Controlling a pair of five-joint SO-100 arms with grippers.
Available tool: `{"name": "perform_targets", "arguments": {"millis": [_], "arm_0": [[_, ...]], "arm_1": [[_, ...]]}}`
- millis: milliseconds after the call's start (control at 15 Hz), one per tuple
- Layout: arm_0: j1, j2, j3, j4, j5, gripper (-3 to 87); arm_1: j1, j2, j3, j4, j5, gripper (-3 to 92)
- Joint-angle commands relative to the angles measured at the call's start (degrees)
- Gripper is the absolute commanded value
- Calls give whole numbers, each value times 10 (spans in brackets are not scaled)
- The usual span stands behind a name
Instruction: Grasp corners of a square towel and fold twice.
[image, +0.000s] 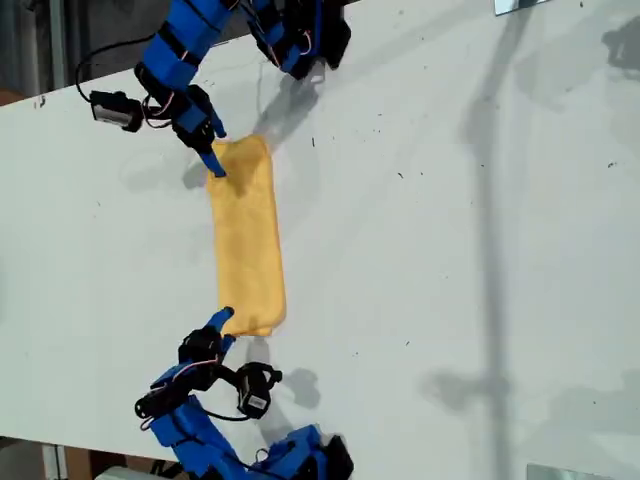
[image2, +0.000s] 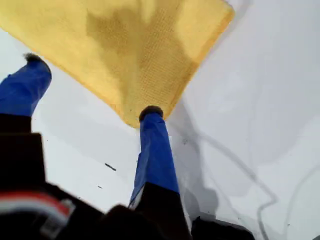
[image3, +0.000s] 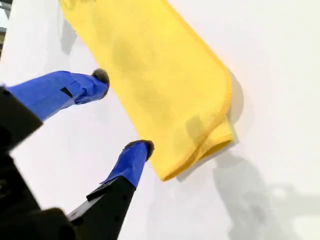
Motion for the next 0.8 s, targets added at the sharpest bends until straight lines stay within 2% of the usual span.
{"name": "perform_targets", "arguments": {"millis": [0,267,333,400,533,733], "arm_0": [[-49,69,60,-31,11,209],[-86,171,265,-130,-2,194],[-91,209,307,-145,-6,190],[-94,243,347,-162,-12,189],[-79,285,439,-215,-40,189],[-29,314,577,-307,-105,184]], "arm_1": [[70,-104,-46,-44,-40,372],[62,-360,-120,-87,-47,366],[51,-384,-137,-73,-54,273],[44,-387,-136,-69,-53,0],[54,-354,-97,-78,-36,0],[105,-193,33,-106,-5,-1]]}}
